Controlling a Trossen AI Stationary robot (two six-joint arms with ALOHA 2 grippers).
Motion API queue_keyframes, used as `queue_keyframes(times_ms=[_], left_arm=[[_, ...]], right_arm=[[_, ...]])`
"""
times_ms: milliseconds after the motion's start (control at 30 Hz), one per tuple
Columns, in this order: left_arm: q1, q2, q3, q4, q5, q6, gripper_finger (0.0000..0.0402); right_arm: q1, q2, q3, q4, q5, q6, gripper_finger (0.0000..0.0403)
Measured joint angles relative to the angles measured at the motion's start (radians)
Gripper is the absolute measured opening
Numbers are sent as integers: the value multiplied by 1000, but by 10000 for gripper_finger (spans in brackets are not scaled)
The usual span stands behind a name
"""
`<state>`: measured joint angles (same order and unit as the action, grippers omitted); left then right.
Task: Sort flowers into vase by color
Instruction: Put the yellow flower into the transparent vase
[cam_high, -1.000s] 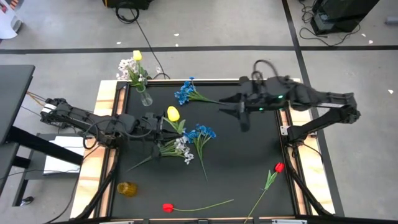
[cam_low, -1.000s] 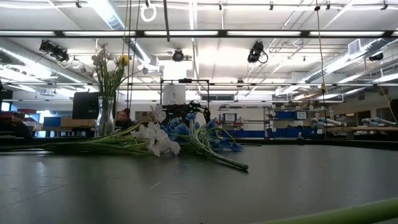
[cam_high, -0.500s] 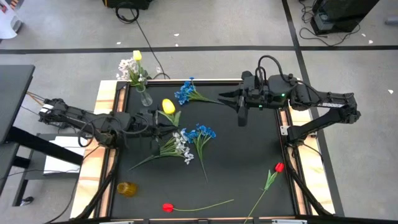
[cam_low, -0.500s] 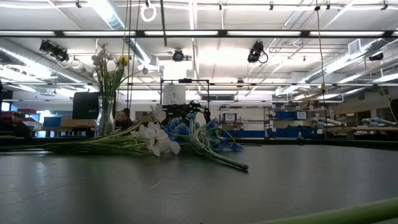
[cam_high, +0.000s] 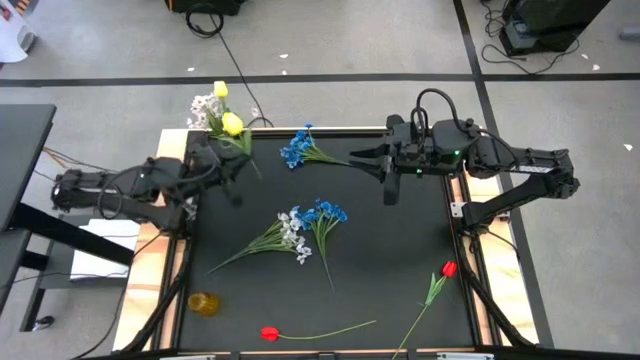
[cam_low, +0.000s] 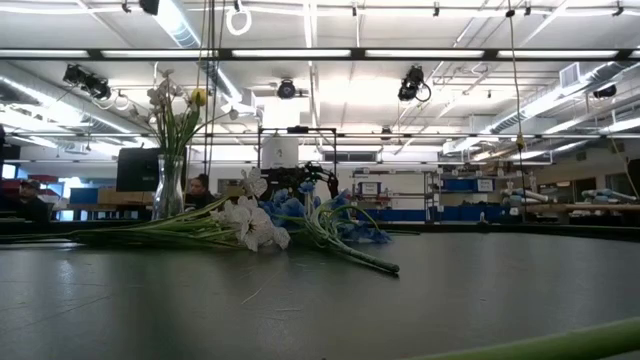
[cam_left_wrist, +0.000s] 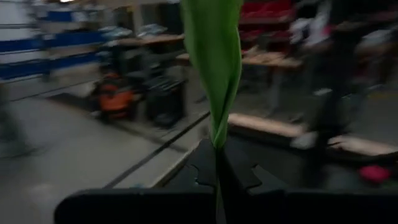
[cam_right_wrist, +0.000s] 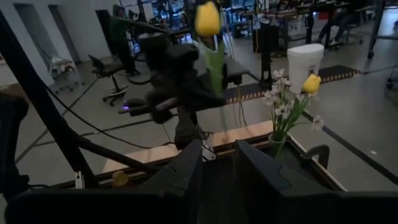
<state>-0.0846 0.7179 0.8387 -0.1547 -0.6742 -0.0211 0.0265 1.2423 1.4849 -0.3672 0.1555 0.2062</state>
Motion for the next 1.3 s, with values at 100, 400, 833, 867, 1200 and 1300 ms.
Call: queue_keyframes(times_ms=[100,400,833,867,1200,1300], left_arm=[[105,-26,0,-50,-3,15,4],[414,-80,0,-90,286,120,4],[768,-133,0,-174,496,222,4],[793,-133,-2,-180,497,216,4],[957,-138,-148,30,571,124,9],[981,-138,-177,49,575,86,10]], right_arm=[[0,0,0,0,0,0,102],[0,0,0,0,0,0,103],[0,0,0,0,-3,1,103],[0,0,0,0,-2,0,103],[0,0,0,0,-2,1,103],[0,0,0,0,-2,1,103]])
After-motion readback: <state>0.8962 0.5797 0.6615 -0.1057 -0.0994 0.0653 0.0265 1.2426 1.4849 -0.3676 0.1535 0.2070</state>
